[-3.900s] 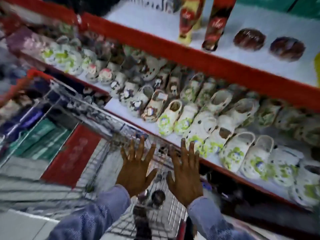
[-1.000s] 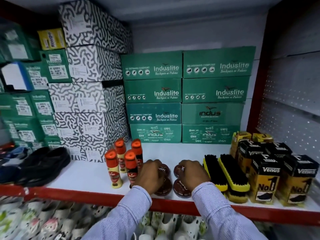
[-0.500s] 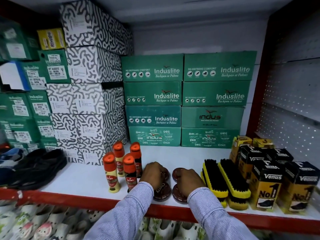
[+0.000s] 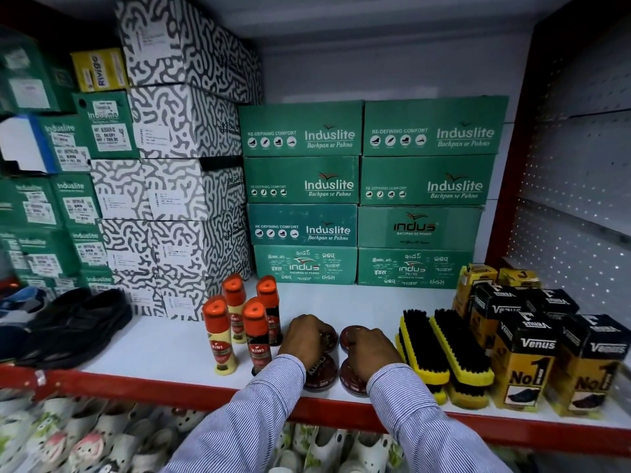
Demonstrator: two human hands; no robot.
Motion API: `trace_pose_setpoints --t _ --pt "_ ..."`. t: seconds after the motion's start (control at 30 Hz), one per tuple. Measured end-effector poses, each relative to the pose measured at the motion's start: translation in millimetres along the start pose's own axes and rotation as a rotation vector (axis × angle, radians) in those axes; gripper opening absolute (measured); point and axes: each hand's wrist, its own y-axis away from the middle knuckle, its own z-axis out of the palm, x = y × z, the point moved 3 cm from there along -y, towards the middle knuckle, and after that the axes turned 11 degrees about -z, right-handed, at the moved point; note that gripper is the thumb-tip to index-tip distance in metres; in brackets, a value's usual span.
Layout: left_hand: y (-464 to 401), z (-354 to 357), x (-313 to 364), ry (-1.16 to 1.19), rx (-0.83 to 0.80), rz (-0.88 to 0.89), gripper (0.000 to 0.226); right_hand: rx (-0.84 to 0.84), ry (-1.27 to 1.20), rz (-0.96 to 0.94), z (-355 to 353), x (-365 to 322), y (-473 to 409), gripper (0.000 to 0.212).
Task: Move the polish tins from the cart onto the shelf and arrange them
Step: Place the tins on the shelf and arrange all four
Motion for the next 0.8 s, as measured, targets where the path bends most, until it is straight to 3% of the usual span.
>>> trace_pose_setpoints --t 0.27,0.43,0.8 --pt "9 -7 -2 -0.068 0.061 0.104 0.042 0.037 0.003 -0.040 -2 -1 4 0.035" --pt "36 -18 -7 -0.118 0.149 0.154 0.026 0.097 0.002 -0.075 -13 -3 25 0.040" --pt "68 -14 -14 -0.067 0.017 0.176 0.027 0.034 0.050 -0.116 5 -6 49 0.020"
